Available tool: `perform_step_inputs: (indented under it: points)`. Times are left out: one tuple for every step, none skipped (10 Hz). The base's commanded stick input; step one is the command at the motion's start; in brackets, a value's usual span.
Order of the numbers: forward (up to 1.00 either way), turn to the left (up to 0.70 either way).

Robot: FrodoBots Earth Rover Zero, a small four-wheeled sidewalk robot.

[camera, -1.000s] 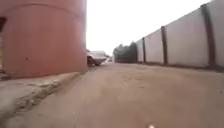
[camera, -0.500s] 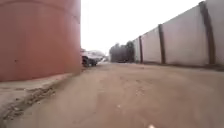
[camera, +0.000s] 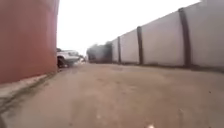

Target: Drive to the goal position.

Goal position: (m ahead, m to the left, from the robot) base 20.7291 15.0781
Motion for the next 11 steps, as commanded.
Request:
perform_step_inputs:
  points:
    - [0.5, 0.0]
    - [0.5, 0.0]
    - [0.5, 0.0]
    - [0.5, 0.0]
    - [0.5, 0.0]
    - [0.5, 0.0]
    - [0.5, 0.0]
    - [0.5, 0.0]
    - [0.5, 0.0]
    - [0.5, 0.0]
    - [0.5, 0.0]
